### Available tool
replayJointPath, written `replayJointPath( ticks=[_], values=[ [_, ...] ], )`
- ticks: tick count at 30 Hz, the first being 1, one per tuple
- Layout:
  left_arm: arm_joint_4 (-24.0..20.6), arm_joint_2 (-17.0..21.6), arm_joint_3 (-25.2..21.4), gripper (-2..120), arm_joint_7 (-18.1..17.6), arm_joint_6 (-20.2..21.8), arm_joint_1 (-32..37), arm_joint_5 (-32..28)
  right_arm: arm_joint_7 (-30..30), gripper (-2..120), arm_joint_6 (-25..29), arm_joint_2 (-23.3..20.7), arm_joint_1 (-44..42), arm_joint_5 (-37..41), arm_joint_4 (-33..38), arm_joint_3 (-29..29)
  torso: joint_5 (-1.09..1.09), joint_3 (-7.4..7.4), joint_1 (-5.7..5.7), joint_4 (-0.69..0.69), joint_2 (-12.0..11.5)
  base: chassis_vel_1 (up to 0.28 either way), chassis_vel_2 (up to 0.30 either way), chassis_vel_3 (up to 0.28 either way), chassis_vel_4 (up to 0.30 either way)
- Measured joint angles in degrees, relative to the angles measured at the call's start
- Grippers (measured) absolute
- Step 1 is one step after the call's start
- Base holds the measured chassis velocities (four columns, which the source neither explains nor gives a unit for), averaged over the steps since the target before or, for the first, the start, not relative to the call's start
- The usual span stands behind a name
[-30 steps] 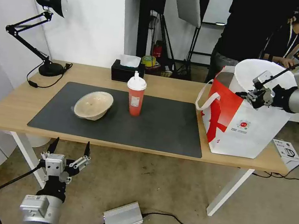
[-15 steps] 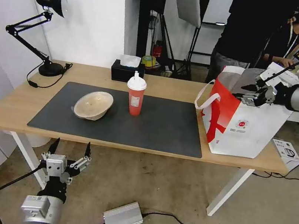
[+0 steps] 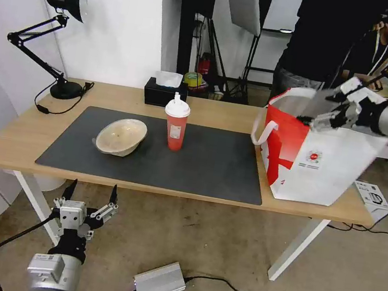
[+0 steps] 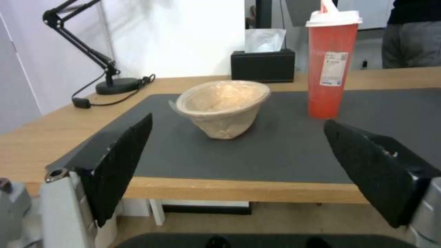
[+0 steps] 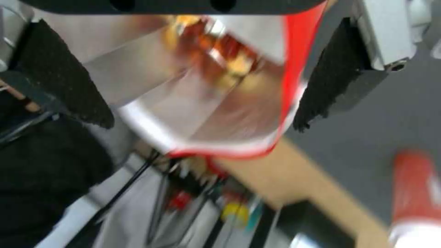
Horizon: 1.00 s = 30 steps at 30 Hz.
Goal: Pick up the trash from the table and place it into the takeout bag.
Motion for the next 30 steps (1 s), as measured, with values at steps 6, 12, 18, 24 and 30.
replayJointPath(
  ticks=[6,12,18,24,30],
  values=[
    [0.2,-0.3,-0.1,100,0.0,0.0,-0.1,0.0,7.0,100,0.4,2.3,1.3,5.3,2.0,3.4,0.00,0.00,0.00,0.00,0.0,0.000,0.000,0.000,0.000],
    [0.3,-0.4,-0.2,100,0.0,0.1,-0.3,0.0,11.1,100,1.6,4.4,3.0,7.4,3.3,4.4,0.00,0.00,0.00,0.00,0.0,0.000,0.000,0.000,0.000],
    [0.5,-0.4,-0.6,100,0.0,0.1,-0.6,0.0,16.6,100,5.1,7.8,6.7,13.3,4.8,3.3,-0.01,0.00,0.00,0.00,0.0,0.000,0.000,0.000,0.000],
    [0.6,-0.4,-0.7,100,0.0,0.2,-0.8,0.0,21.3,100,8.8,10.2,6.5,21.5,8.2,3.1,-0.01,0.00,0.00,0.01,0.0,0.000,0.000,0.000,0.000],
    [0.4,-0.4,-0.8,100,0.0,0.2,-0.8,-0.1,27.4,100,13.1,13.0,0.4,27.9,15.3,4.8,-0.01,0.00,0.00,0.01,0.0,0.000,0.000,0.000,0.000]
  ],
)
